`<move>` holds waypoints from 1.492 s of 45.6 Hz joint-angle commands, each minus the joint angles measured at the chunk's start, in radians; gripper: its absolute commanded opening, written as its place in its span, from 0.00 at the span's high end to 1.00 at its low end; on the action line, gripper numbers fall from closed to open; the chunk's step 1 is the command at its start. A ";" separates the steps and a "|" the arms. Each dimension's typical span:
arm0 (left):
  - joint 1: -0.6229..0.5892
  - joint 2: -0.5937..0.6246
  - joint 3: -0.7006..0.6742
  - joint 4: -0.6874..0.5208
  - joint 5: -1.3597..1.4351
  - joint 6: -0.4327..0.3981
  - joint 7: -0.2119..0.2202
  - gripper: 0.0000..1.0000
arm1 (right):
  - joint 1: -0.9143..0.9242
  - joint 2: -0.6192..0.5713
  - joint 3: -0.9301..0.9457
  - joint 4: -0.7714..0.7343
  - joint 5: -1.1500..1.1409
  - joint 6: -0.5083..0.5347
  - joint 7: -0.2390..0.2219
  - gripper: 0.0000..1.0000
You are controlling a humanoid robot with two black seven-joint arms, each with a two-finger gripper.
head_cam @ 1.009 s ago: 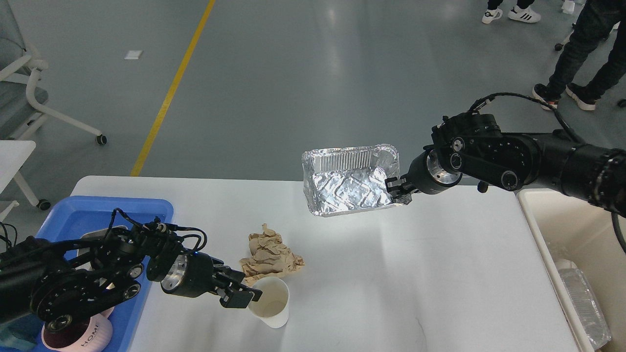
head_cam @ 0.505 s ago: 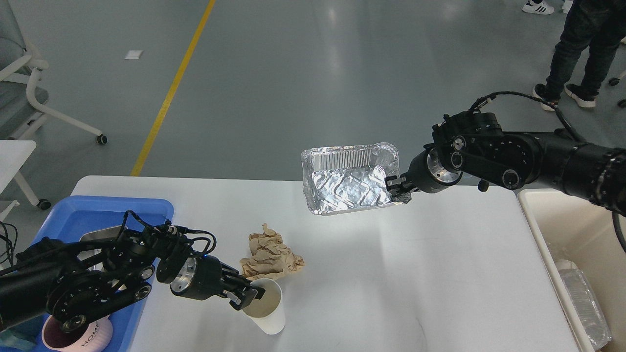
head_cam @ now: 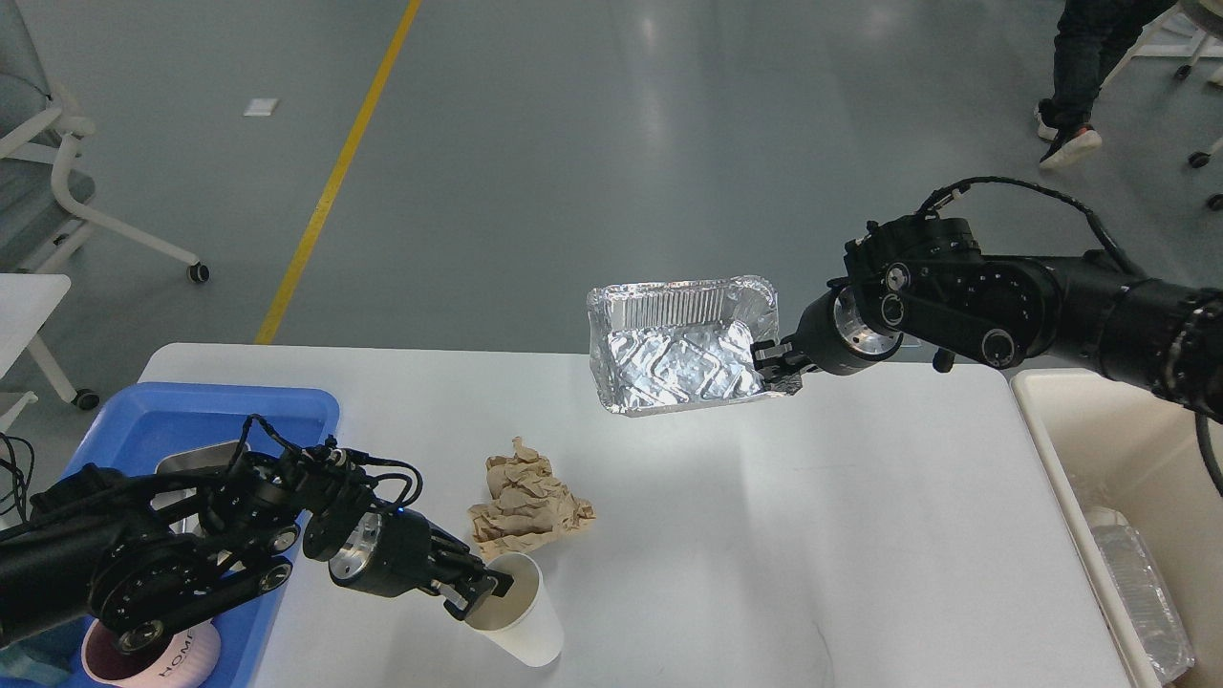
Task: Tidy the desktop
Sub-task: 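Grasp the paper cup with the left gripper and lift it toward the foil tray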
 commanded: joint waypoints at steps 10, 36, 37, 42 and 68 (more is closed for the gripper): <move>-0.032 0.144 -0.075 -0.054 -0.028 -0.003 -0.040 0.98 | -0.006 -0.003 0.000 0.000 0.000 0.000 0.001 1.00; -0.169 0.441 -0.240 -0.153 -0.172 -0.031 -0.060 0.97 | -0.003 0.010 -0.002 0.011 0.000 0.002 0.001 1.00; -0.180 0.439 -0.250 -0.153 -0.174 -0.040 -0.058 0.97 | -0.003 0.011 -0.002 0.011 0.000 0.003 0.001 1.00; -0.262 0.427 -0.264 -0.137 -0.177 -0.088 -0.055 0.97 | -0.002 0.013 -0.003 0.012 0.000 0.011 0.001 1.00; -0.485 0.076 -0.214 0.034 -0.160 -0.177 -0.008 0.96 | 0.020 0.013 -0.003 0.028 0.000 0.025 0.001 1.00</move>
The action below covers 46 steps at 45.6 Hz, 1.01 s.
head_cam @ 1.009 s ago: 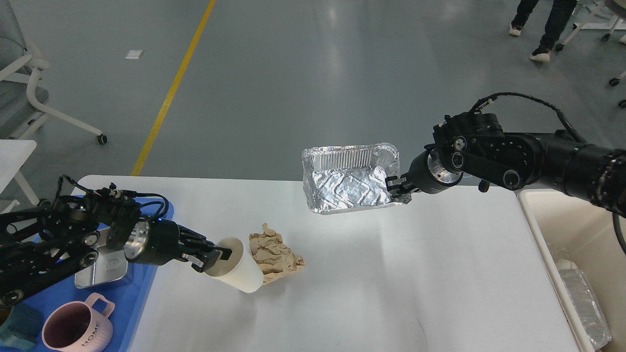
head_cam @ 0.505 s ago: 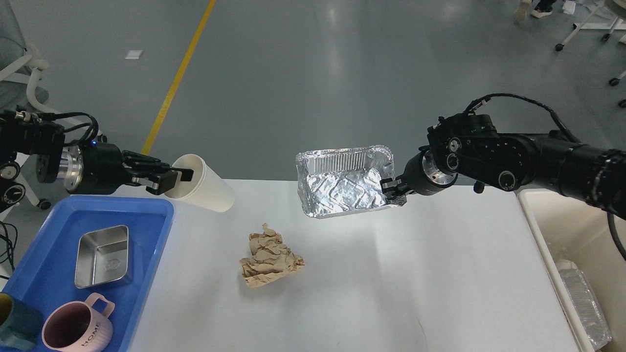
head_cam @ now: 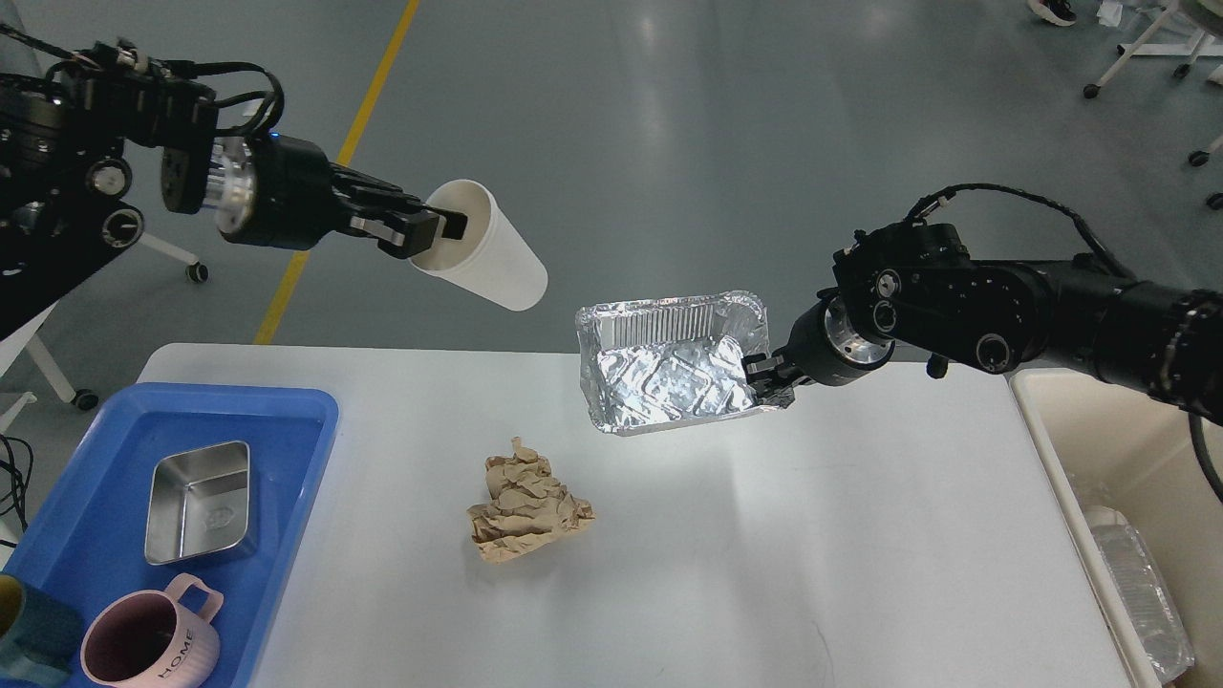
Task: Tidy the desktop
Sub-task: 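Grasp the paper cup with the left gripper and lift it toward the foil tray, then lower the paper cup into the foil tray and release it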
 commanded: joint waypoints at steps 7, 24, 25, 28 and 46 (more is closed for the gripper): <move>-0.016 -0.191 0.096 0.089 0.024 0.001 0.024 0.95 | 0.016 0.004 0.001 0.000 0.000 0.001 0.000 1.00; -0.085 -0.357 0.103 0.206 0.018 -0.008 0.024 0.95 | 0.016 0.001 0.005 0.000 0.000 0.001 0.000 1.00; -0.086 -0.363 0.103 0.212 0.018 -0.008 0.024 0.95 | 0.018 0.002 0.005 0.001 0.000 0.001 0.000 1.00; -0.086 -0.380 0.103 0.235 0.018 -0.008 0.024 0.95 | 0.018 0.002 0.005 0.001 0.000 0.001 0.000 1.00; -0.092 -0.496 0.131 0.335 0.019 0.004 0.025 0.94 | 0.029 0.002 0.008 0.001 0.000 0.001 0.000 1.00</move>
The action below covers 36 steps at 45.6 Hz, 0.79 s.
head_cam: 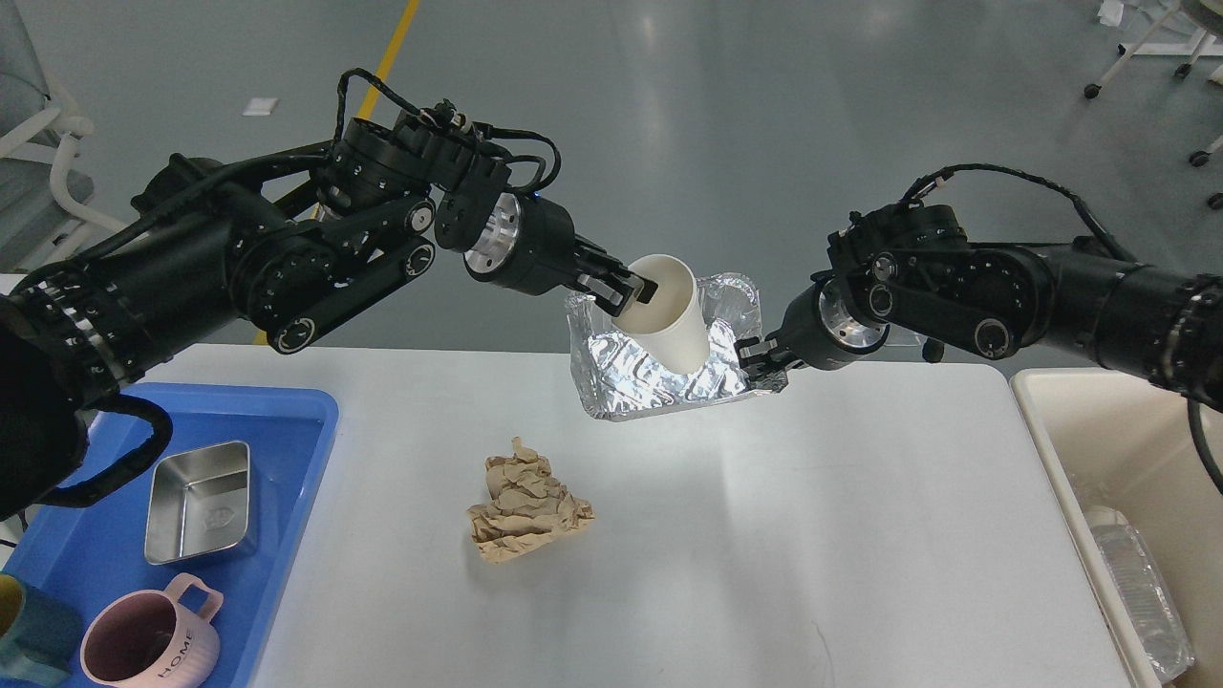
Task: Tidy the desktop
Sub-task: 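Lower the paper cup into the foil tray and release it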
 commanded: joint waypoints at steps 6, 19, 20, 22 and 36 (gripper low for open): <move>0.001 -0.029 0.008 0.029 -0.001 0.006 0.002 0.94 | 0.004 -0.002 -0.001 0.000 0.000 0.000 0.000 1.00; 0.009 -0.069 0.009 0.088 -0.001 0.009 0.006 0.91 | 0.007 -0.002 0.001 0.001 0.000 0.000 0.000 1.00; 0.010 -0.070 0.009 0.092 -0.001 0.010 0.006 0.91 | 0.009 -0.002 0.001 0.002 0.002 0.000 0.000 1.00; 0.012 -0.073 0.009 0.095 -0.001 0.009 0.006 0.90 | 0.009 -0.002 0.001 0.001 0.000 0.000 0.000 1.00; 0.015 -0.093 0.008 0.112 -0.020 0.015 0.039 0.68 | 0.009 -0.008 0.002 0.008 0.000 0.000 0.000 1.00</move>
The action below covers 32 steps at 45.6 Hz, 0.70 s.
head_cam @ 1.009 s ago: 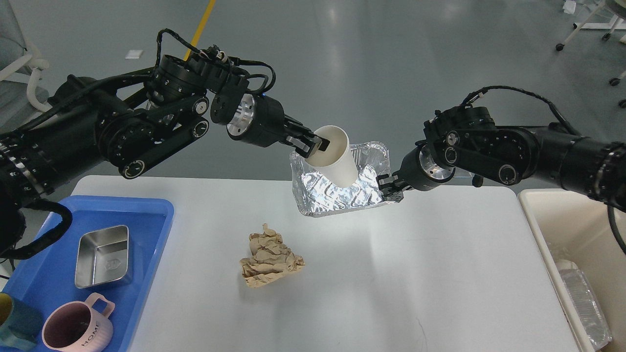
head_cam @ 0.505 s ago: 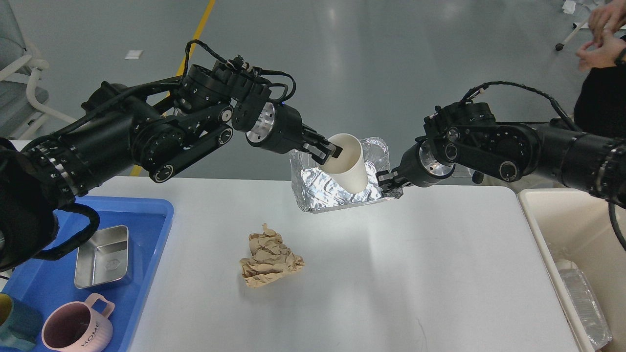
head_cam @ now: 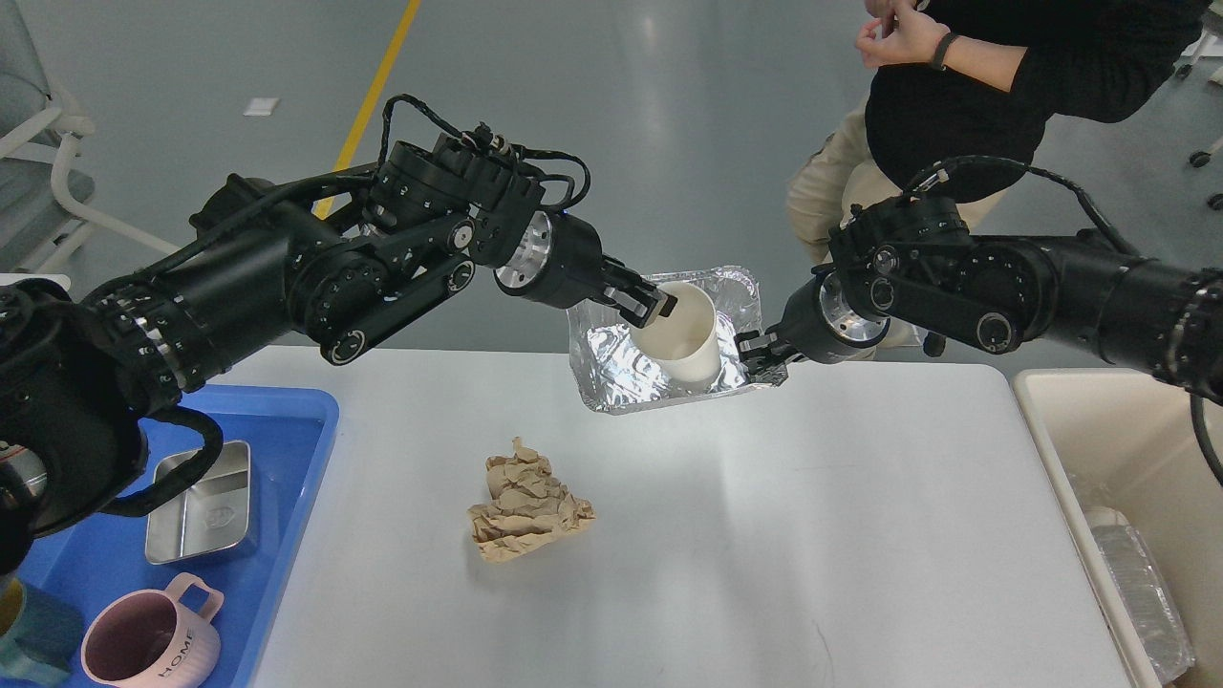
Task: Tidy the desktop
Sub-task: 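Lower the paper cup into the foil tray and release it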
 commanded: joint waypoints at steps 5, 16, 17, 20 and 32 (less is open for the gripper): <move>0.002 -0.005 -0.003 0.012 -0.005 0.003 0.008 0.64 | 0.000 -0.006 0.001 0.004 0.000 0.000 0.000 1.00; -0.002 -0.008 -0.006 0.012 -0.069 0.003 0.023 0.52 | 0.001 -0.006 0.001 0.004 0.000 0.000 0.000 1.00; -0.004 -0.007 -0.006 0.012 -0.081 0.003 0.031 0.51 | 0.001 -0.006 0.001 0.004 0.000 0.000 0.000 1.00; -0.007 0.002 -0.015 0.012 -0.120 0.003 0.054 0.38 | 0.001 -0.006 0.001 0.004 0.000 0.000 0.000 1.00; -0.041 0.068 -0.024 0.009 -0.316 -0.010 0.057 0.05 | 0.001 -0.008 0.000 0.004 0.000 0.000 0.000 1.00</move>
